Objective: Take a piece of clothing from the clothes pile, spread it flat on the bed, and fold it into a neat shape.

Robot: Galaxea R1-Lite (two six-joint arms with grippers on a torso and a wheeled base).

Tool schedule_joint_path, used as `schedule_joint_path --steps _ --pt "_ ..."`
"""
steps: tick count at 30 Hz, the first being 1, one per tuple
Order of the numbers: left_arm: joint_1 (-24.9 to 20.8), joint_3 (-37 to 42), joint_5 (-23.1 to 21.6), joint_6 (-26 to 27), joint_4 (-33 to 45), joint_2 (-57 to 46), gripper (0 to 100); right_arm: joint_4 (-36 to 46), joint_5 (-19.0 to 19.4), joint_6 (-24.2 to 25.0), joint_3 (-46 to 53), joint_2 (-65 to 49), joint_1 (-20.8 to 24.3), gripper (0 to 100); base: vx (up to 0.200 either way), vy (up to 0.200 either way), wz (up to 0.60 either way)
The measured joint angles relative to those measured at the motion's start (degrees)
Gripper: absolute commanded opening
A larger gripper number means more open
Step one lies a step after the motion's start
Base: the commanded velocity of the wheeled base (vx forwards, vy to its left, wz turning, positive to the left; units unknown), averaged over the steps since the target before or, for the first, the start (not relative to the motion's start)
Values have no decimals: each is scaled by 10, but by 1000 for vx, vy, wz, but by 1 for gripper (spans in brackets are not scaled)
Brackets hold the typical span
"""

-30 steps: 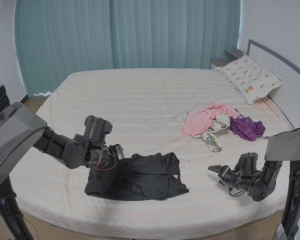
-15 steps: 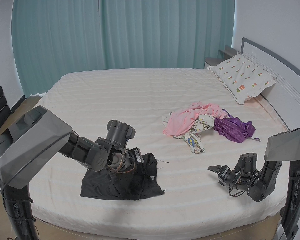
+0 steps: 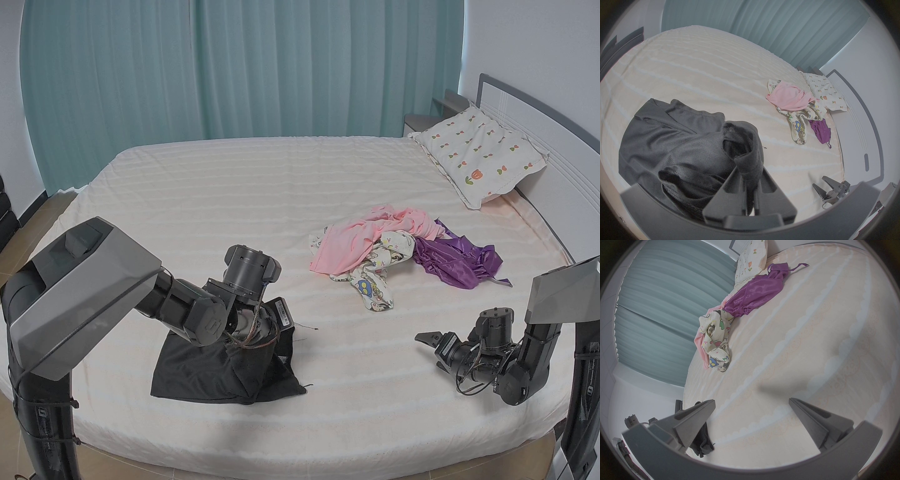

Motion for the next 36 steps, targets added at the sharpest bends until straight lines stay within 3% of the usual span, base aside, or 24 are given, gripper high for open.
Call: schedule_joint_path --steps 7,8,15,23,30,36 --pt "-1 -1 0 0 0 4 0 0 0 0 1 1 0 100 0 0 0" --pt "-1 -1 0 0 0 4 100 0 0 0 1 1 0 100 0 0 0" --pt "-2 3 -2 -9 -1 5 100 0 -1 0 0 2 0 100 0 0 0" --pt "-18 28 -20 -81 -26 -25 100 0 -1 0 0 2 0 100 0 0 0" --pt "-10 105 -39 -103 -47 -79 100 0 -1 0 2 1 4 100 0 0 0" --pt "14 187 -57 -128 -105 -101 100 0 -4 1 5 0 16 100 -200 0 0"
